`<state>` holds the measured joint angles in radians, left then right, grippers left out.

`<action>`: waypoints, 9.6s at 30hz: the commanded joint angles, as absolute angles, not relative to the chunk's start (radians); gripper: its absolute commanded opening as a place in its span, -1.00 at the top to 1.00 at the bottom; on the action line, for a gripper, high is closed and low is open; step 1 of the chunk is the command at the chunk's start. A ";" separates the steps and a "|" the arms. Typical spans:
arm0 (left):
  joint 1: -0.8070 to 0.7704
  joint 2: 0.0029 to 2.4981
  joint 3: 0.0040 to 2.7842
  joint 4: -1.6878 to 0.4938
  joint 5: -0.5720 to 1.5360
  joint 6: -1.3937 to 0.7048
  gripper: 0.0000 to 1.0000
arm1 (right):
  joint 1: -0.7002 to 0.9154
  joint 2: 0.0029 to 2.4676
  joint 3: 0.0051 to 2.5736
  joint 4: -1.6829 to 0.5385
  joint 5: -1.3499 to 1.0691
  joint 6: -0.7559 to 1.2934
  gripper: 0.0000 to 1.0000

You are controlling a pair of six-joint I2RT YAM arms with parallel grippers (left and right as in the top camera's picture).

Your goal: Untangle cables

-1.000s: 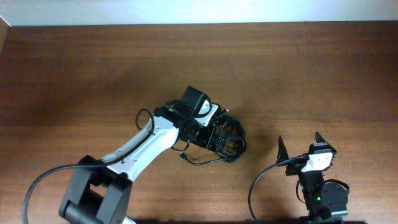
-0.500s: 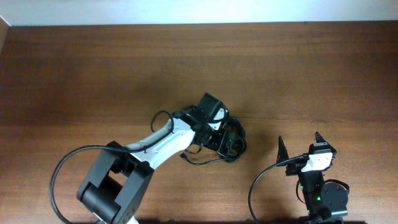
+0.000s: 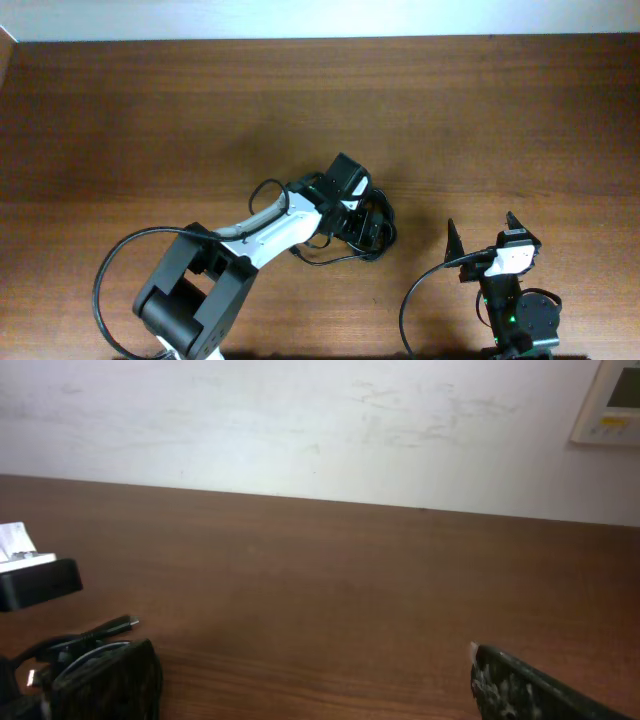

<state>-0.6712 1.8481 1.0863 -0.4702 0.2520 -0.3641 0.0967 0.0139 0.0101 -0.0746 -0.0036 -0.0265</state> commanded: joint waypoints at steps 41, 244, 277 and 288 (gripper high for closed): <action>-0.689 1.480 1.089 -0.680 0.211 0.096 1.00 | 0.089 0.006 0.006 -0.082 0.009 -0.022 -0.97; -0.458 1.312 1.106 -0.591 0.299 -0.377 1.00 | 0.091 0.618 0.711 -0.594 -1.294 -0.304 0.92; -0.612 1.312 1.106 -0.678 0.599 0.447 1.00 | 0.090 0.618 0.711 -0.587 -0.825 -0.118 -0.66; -0.612 1.312 1.106 -0.690 0.583 0.447 1.00 | 0.090 0.618 0.711 -0.587 -0.756 -0.057 -0.67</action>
